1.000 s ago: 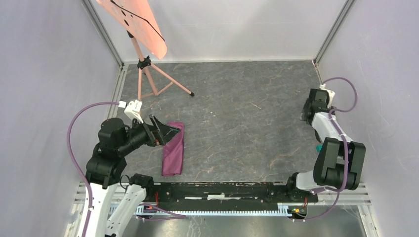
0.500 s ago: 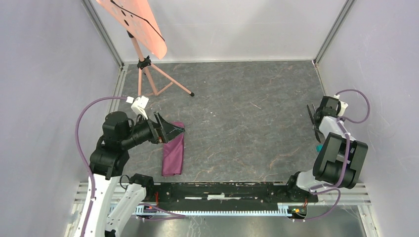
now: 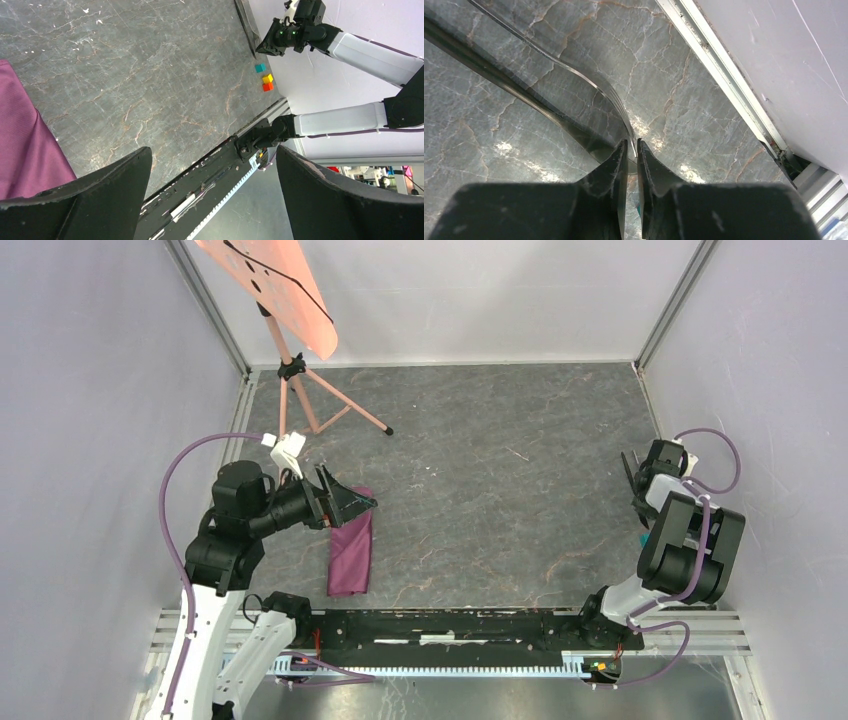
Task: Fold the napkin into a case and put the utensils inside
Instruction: Pick up the fork from the corner of the board, then pass from the right arm to the left
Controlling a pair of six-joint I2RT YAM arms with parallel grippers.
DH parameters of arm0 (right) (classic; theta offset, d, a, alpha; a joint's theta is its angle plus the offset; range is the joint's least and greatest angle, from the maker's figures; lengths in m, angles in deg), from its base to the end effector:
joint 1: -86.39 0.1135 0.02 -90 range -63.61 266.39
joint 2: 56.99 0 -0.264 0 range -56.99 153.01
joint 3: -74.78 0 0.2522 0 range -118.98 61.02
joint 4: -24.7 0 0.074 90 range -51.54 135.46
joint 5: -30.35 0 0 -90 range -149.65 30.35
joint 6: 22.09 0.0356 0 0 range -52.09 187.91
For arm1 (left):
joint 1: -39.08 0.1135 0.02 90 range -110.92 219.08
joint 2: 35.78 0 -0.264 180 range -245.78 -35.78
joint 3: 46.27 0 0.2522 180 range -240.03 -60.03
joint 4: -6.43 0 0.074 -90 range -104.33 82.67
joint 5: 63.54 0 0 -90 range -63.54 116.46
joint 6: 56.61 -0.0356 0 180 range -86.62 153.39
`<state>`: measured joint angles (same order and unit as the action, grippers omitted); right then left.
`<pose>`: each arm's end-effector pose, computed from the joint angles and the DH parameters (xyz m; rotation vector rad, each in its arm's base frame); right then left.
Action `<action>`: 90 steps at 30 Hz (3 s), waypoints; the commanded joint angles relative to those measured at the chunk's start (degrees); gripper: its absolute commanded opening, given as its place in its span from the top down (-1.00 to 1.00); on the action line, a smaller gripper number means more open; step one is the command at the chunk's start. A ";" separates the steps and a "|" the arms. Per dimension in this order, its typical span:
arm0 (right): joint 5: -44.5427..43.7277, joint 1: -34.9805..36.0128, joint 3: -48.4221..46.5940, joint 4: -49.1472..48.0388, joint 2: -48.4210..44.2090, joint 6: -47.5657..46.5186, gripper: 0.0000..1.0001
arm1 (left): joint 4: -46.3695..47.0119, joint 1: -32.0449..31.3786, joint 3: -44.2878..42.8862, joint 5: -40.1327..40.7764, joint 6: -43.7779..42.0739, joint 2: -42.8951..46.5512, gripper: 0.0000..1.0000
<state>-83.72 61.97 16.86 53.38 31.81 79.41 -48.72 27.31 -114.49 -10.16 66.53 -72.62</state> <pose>0.2534 -0.1310 0.1562 0.9426 2.4202 -0.6287 0.1111 -0.0448 0.3618 0.0542 2.0777 -1.1275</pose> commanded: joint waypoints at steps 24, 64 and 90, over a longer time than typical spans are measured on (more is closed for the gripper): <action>5.82 0.23 0.92 -4.81 -8.38 -1.31 1.00 | 2.89 -0.27 0.88 -1.51 3.90 0.66 -1.00; 61.77 41.00 6.97 1.40 -10.86 -3.39 1.00 | 16.01 -42.06 -4.11 30.16 -53.79 -33.38 -0.83; 66.82 42.80 6.49 -0.33 -9.36 -2.05 1.00 | 45.31 -50.61 3.18 41.06 -73.76 -58.97 -0.38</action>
<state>-19.09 104.57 24.25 54.62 23.02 77.27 -8.70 -21.89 -112.10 27.49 -2.76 -130.56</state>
